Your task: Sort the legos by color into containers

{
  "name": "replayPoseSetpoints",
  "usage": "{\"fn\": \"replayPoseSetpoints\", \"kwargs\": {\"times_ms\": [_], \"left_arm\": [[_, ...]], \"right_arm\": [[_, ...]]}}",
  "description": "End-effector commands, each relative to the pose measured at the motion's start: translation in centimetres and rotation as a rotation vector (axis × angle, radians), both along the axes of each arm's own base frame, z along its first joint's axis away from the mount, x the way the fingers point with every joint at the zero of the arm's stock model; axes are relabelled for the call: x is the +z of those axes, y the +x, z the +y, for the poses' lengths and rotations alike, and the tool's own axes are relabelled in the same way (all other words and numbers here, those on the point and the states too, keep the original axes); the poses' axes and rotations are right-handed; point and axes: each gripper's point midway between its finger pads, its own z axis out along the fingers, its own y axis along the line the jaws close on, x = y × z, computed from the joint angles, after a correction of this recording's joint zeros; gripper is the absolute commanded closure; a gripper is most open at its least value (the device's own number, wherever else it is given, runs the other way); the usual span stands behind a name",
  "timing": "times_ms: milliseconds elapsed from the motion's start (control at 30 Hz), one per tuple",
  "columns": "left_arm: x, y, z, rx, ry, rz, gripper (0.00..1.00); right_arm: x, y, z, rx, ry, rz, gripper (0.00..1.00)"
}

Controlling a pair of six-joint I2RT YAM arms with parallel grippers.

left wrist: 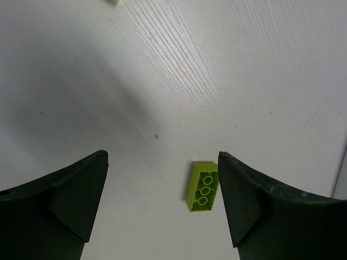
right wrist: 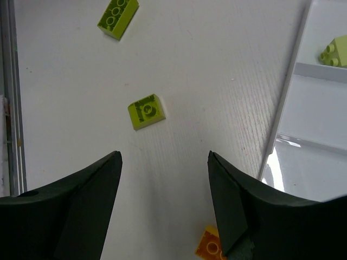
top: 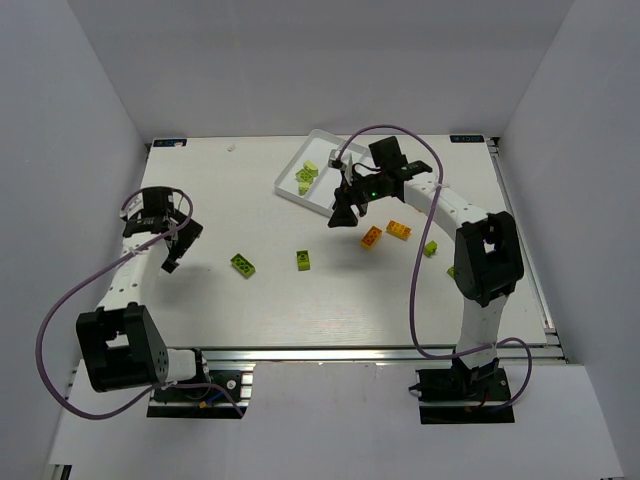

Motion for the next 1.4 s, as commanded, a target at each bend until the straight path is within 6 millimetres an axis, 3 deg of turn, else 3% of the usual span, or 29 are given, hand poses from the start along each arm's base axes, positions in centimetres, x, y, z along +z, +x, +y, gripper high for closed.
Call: {"fn": "replayPoseSetpoints", "kwargs": {"times_ms": [0,200,367,600,733,1133,1367], "left_arm": [[-0.4,-0.1,0.7,0.022,-0.034,0.001,0.08],[-1.5,0.7,2.0,0.042,-0.031,0.032,0.08],[-3.5,1.2,4.4,0.025,0.04,0.124,0.08],[-4.5,2.0,8.0,0.043,0.14,0.222,0.07],[-3.8,3.5,10.3,-0.002,0.22,0.242,0.07],[-6.3,5.4,11.2,-0.308,0.258,0.335,0.06],[-7.3,7.4,10.8,-0.366,0.242,0.285,0.14]], "right_arm": [[0.5,0.5,0.5,-0.017,-0.004,0.004,0.3],[-0.2,0.1,0.2,-0.022,-0.02,0.023,0.29],[-0.5,0.5,-0.3,-0.032,-0.036,0.008,0.29],[-0.8,0.5,-1.0,-0.05,-0.052,0.006,0.29],[-1.0,0.4,-1.4,-0.061,-0.06,0.01,0.28],[-0.8,0.5,-2.4,-0.101,-0.046,0.009,0.29],[-0.1,0.9,-3.0,-0.12,-0.04,-0.004,0.29]]}}
